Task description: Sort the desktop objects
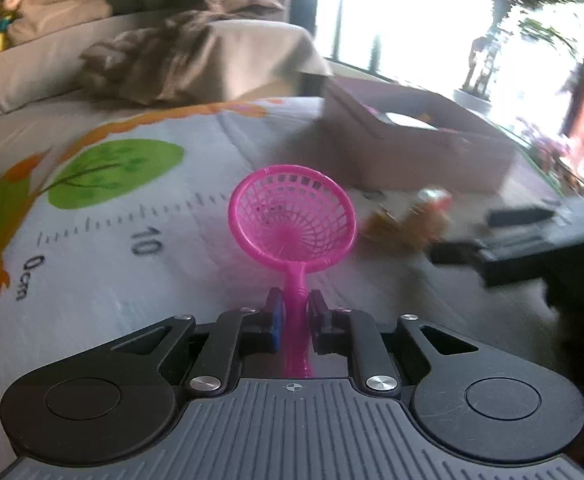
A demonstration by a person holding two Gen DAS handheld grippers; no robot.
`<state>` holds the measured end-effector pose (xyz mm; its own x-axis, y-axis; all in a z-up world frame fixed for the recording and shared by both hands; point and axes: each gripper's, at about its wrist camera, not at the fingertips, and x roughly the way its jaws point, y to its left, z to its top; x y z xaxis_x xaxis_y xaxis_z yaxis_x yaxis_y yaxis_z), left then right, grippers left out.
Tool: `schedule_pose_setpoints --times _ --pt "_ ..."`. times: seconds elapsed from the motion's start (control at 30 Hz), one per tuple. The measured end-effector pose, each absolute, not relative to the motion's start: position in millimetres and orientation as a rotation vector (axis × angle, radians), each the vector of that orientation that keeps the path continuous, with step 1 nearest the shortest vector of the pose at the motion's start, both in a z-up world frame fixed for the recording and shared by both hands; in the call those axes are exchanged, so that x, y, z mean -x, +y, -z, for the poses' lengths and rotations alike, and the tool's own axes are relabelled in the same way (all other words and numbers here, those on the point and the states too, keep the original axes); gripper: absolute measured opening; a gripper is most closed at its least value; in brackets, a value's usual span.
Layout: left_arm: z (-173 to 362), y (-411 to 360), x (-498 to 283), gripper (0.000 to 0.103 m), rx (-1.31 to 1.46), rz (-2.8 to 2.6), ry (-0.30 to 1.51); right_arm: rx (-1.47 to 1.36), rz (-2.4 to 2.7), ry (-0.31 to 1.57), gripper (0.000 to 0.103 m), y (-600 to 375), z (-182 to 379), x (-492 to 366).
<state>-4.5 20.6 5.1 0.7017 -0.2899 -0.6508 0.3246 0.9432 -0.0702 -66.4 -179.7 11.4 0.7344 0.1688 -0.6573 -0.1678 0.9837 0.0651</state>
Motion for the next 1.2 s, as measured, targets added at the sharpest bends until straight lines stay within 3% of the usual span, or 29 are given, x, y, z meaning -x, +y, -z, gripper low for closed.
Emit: schedule_pose_setpoints --times 0.1,0.27,0.4,0.5,0.6,0.87,1.2 --pt "-2 22 6 0.026 -0.058 0.321 0.706 0.012 -0.187 0.712 0.103 -178 -13 67" --pt "0 21 -5 0.050 -0.052 0.261 0.682 0.124 -0.244 0.628 0.100 -161 -19 81" --pt "0 20 -6 0.065 -0.057 0.258 0.669 0.172 -0.292 0.639 0.088 -148 -19 74" --pt "0 27 -6 0.083 -0.016 0.255 0.667 0.166 -0.296 0.676 0.076 -142 -17 64" --pt "1 35 -8 0.085 0.034 0.245 0.670 0.160 -0.300 0.693 0.056 -139 -19 56" --pt "1 35 -9 0.096 0.042 0.247 0.673 0.123 -0.276 0.776 0.056 -157 -33 63" --pt "3 34 -10 0.097 0.036 0.248 0.679 0.177 -0.211 0.798 0.057 -179 -43 80"
